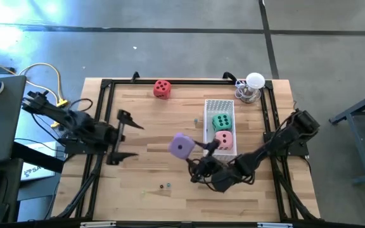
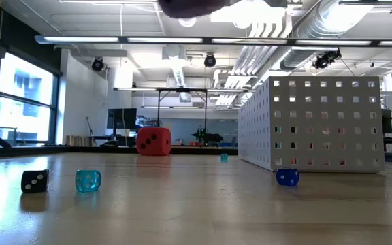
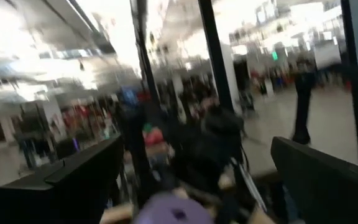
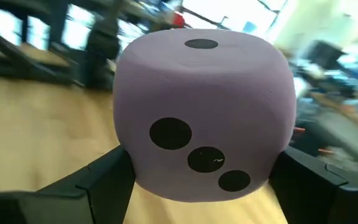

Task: Pick & Place Dice
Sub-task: Put the purple die into the white bin

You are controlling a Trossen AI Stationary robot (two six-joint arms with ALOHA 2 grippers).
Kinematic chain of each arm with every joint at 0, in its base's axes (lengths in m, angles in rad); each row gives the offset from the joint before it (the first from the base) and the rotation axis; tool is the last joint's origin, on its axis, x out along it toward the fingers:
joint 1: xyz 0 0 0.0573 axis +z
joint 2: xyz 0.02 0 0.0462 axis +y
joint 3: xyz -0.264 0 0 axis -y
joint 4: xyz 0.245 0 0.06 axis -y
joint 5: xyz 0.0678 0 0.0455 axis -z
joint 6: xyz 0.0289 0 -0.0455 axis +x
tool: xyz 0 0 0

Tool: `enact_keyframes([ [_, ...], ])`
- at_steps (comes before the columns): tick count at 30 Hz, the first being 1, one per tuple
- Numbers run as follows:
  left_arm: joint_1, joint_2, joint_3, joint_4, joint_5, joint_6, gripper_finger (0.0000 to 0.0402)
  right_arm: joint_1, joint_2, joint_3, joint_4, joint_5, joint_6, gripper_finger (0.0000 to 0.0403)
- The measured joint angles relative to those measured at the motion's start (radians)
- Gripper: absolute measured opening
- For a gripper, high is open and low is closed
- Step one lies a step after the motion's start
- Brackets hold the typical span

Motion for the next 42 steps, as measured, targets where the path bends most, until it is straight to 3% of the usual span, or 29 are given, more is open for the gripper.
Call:
enact_keyframes([
  [8, 0.002, 0.047, -0.002, -0.071, -0.001, -0.026, 0.0400, 0.064, -0.011, -0.001, -0.179, 0.396, 0.019, 0.0305],
  [14, 0.002, 0.066, -0.002, -0.065, -0.001, -0.029, 0.0400, 0.062, -0.025, 0.001, -0.251, 0.400, 0.110, 0.0304],
  [17, 0.001, 0.069, -0.003, -0.070, -0.001, -0.029, 0.0400, 0.055, -0.029, 0.001, -0.401, 0.403, 0.223, 0.0304],
  [21, 0.002, 0.070, -0.003, -0.082, -0.001, -0.031, 0.0400, 0.045, -0.072, 0.001, -0.721, 0.326, 0.589, 0.0304],
  [25, 0.002, 0.070, -0.003, -0.094, -0.001, -0.037, 0.0400, 0.001, -0.123, 0.001, -1.061, 0.163, 1.049, 0.0304],
  [28, 0.002, 0.070, -0.003, -0.099, -0.002, -0.037, 0.0400, -0.041, -0.149, 0.001, -1.213, 0.031, 1.256, 0.0304],
  [33, 0.002, 0.070, -0.003, -0.098, -0.002, -0.037, 0.0400, -0.113, -0.148, 0.001, -1.298, -0.122, 1.356, 0.0338],
  [38, 0.002, 0.070, -0.003, -0.102, -0.002, -0.037, 0.0400, -0.169, -0.130, 0.001, -1.289, -0.148, 1.348, 0.0386],
  [42, 0.002, 0.070, -0.003, -0.105, -0.002, -0.039, 0.0400, -0.190, -0.129, 0.001, -1.290, -0.159, 1.348, 0.0391],
])
